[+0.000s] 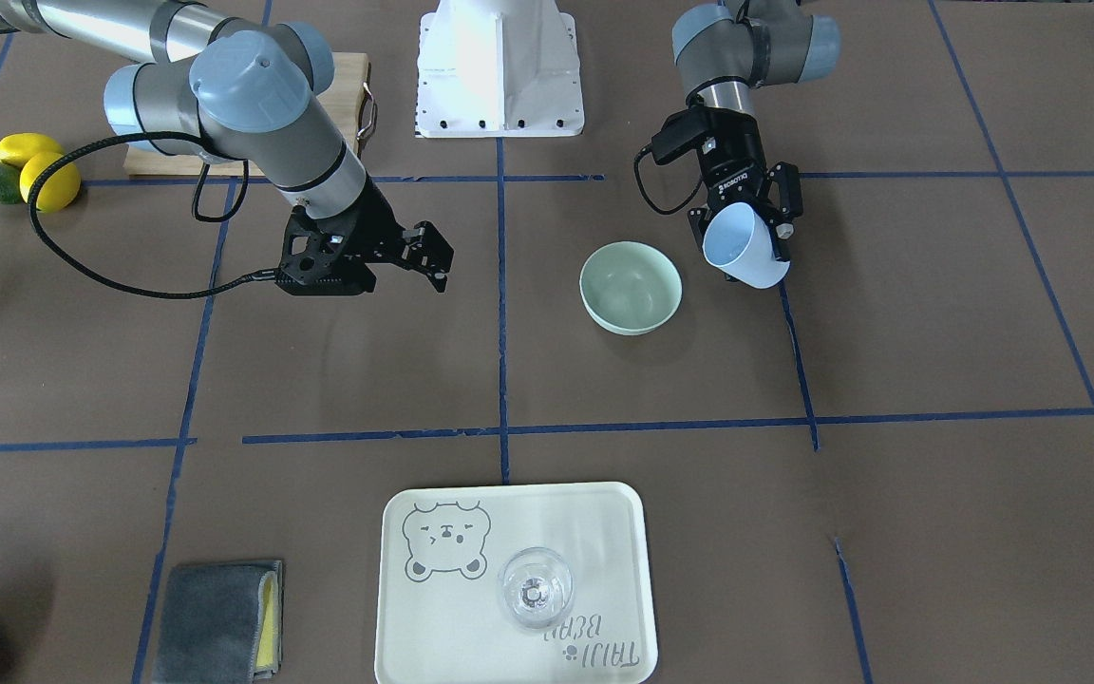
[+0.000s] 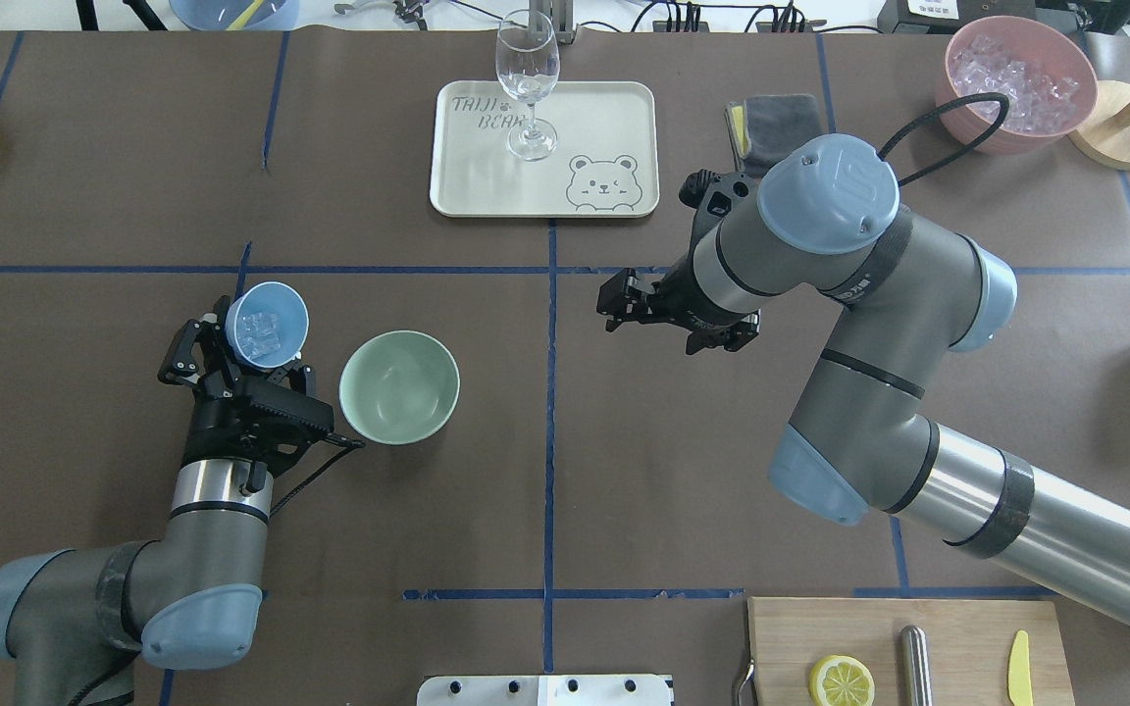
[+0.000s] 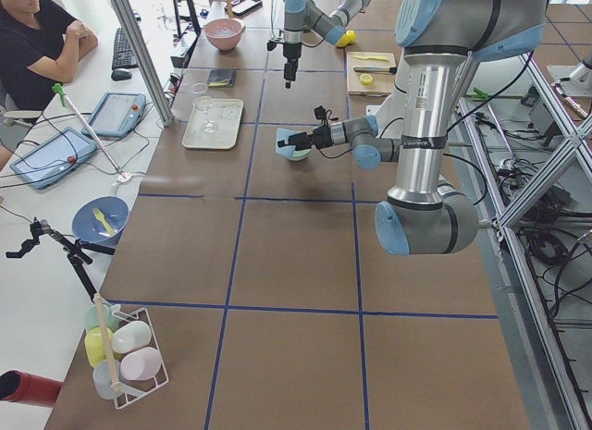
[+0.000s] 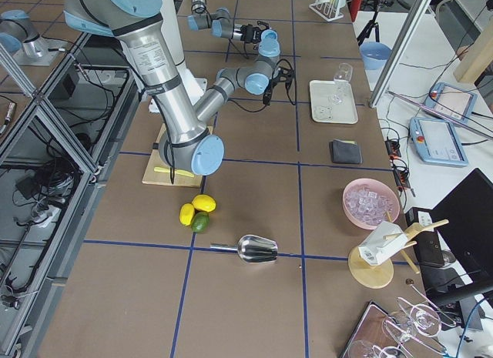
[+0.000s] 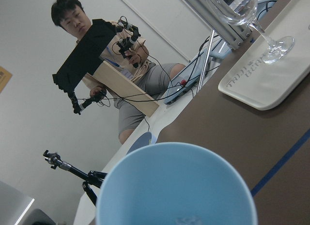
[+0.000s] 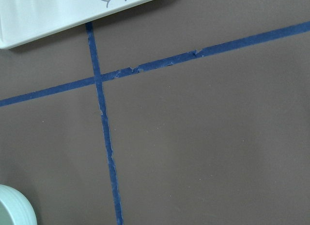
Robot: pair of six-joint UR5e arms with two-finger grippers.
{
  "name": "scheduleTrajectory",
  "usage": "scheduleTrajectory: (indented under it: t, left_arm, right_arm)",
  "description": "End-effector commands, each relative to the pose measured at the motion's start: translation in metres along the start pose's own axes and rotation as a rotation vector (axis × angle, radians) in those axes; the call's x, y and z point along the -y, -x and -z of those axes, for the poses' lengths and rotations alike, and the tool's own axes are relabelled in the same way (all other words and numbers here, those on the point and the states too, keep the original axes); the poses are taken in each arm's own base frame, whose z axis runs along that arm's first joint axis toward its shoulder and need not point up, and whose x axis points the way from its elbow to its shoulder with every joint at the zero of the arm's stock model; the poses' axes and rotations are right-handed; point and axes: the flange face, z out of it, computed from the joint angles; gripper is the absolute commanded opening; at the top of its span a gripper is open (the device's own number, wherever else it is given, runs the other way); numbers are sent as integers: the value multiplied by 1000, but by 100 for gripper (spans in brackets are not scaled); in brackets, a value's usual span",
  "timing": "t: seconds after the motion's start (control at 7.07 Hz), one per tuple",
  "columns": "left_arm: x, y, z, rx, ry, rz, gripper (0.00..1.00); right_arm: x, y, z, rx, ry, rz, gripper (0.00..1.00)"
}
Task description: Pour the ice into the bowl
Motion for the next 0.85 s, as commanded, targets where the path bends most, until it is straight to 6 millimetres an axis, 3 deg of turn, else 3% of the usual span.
scheduleTrajectory:
  t: [0.0, 0.71]
  left_arm:
    - [3, -2, 8, 44, -28, -258, 0]
    - [3, -5, 12, 47, -27, -653, 0]
  right_arm:
    - [2, -2, 0, -2, -3, -2, 100]
    - [2, -1, 0, -2, -8, -4, 100]
